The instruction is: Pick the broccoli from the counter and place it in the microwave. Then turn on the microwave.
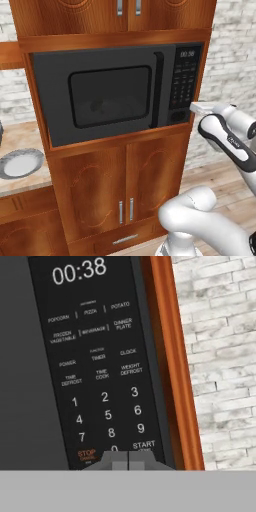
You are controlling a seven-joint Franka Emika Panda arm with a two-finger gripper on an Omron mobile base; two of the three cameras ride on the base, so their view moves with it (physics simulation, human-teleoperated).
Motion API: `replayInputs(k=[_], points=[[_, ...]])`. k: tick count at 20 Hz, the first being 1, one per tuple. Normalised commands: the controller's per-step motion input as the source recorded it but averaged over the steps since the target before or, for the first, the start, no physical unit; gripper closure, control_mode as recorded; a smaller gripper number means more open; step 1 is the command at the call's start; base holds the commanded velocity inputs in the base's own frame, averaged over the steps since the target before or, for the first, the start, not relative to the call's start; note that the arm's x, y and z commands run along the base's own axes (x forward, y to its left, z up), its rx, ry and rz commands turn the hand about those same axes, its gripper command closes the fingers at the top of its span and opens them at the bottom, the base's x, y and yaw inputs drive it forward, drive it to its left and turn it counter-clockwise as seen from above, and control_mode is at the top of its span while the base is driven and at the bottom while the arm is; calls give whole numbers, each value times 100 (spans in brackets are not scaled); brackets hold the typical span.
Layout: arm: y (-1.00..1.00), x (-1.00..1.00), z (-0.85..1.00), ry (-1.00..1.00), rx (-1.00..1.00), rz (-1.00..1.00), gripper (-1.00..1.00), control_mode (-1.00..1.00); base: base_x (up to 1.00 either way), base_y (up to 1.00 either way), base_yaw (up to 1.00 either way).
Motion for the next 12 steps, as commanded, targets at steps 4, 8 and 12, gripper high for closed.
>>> replayInputs(k=[4,8,12], points=[[0,19,-6,0,-3,0,100,-100,0,0,0],[0,20,-11,0,-3,0,100,-100,0,0,0],[0,15,-14,1,-3,0,100,-100,0,0,0]])
